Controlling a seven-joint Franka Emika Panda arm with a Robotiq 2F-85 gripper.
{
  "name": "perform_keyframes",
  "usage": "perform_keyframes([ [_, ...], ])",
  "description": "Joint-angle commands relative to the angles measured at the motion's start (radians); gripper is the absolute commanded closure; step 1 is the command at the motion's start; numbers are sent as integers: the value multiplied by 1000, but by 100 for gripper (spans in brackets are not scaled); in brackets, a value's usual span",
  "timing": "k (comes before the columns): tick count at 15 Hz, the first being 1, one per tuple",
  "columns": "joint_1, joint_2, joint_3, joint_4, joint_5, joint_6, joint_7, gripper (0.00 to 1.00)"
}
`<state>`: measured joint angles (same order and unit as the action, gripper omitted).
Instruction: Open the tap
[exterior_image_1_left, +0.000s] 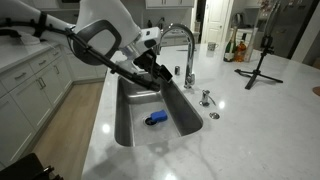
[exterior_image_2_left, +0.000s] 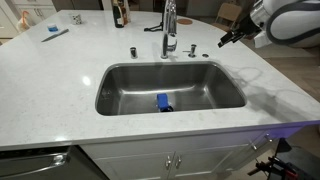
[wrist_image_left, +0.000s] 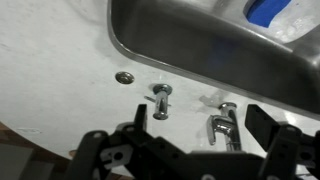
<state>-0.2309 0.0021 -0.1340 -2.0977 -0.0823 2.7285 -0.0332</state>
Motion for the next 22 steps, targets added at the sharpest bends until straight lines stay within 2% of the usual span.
perform_keyframes([
  [1,19,84,-6,204,177,-218,-272,0],
  [2,29,42,-7,93,106,-110,-148,0],
  [3,28,59,-6,138,142,-158,-204,0],
  [5,24,74,-9,179,152,-191,-236,0],
  [9,24,79,-10,182,152,-192,-237,0],
  [11,35,84,-9,194,97,-185,-210,0],
  [17,41,192,-5,337,85,-167,-216,0],
  [22,11,348,8,511,111,-196,-258,0],
])
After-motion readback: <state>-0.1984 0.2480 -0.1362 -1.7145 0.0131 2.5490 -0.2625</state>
